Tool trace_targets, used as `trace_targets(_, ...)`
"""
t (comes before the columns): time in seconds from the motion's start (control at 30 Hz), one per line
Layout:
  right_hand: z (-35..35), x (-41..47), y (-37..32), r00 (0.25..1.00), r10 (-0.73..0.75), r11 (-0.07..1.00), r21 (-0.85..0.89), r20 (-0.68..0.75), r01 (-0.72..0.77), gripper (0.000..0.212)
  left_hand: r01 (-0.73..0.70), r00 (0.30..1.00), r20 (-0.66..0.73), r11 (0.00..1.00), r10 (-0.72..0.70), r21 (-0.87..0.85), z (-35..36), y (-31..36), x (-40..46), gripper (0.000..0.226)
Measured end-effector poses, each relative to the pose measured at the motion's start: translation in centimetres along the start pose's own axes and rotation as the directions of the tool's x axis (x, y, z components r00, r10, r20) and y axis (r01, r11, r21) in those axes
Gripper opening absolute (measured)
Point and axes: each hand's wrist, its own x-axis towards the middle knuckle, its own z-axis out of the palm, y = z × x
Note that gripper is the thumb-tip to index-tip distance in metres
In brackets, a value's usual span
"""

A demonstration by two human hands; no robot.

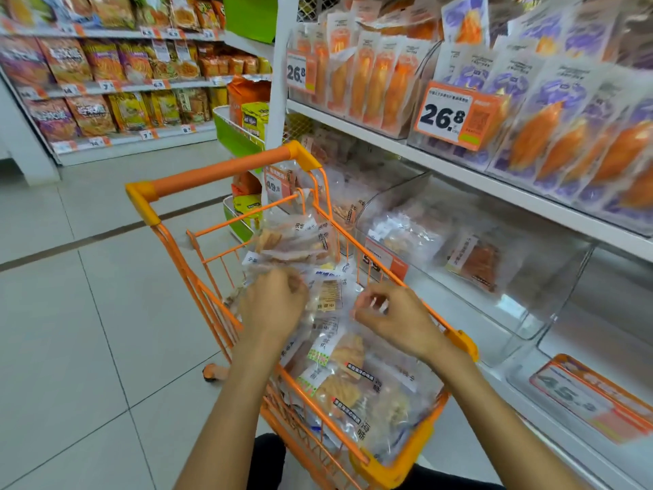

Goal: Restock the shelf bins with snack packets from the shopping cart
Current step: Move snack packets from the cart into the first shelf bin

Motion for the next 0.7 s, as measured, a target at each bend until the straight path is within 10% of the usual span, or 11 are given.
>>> trace_targets(0.07, 0.0, 1.1, -0.5, 0.997, -0.049, 0.998, -0.037, -0.051, 0.047, 0.032, 0.002, 1.000, -0.026, 0.999, -0.003, -0.044, 0.6, 0.3, 0.3, 0.018)
trace_targets(0.17, 1.4, 2.0, 0.0, 0.963, -0.034, 0.982, -0.169, 0.266, 0.081, 0.070, -0.109, 0.990, 0.088, 0.994, 0.108, 0.006, 1.4, 0.1, 0.8, 0.022)
trace_targets(0.37, -0.5, 1.0, 1.9, 0.974, -0.044, 0.981, -0.173, 0.221, 0.084, 0.036, -0.212, 0.899, 0.357, 0.966, 0.252, -0.148, 0.7, -1.3, 1.0, 0.032)
trace_targets(0.57, -2.3, 0.0, 2.6, 0.996, 0.013, 0.962, 0.273, -0.087, 0.011, 0.037, -0.086, 0.990, 0.046, 0.845, 0.130, -0.527, -0.6, -0.6, 1.2, 0.024)
trace_targets(0.7, -2.9, 0.2, 2.2, 0.991, 0.129, 0.865, 0.486, 0.035, -0.129, 0.040, -0.019, 0.994, 0.075, 0.808, 0.078, -0.589, -0.7, 0.2, 0.9, 0.016)
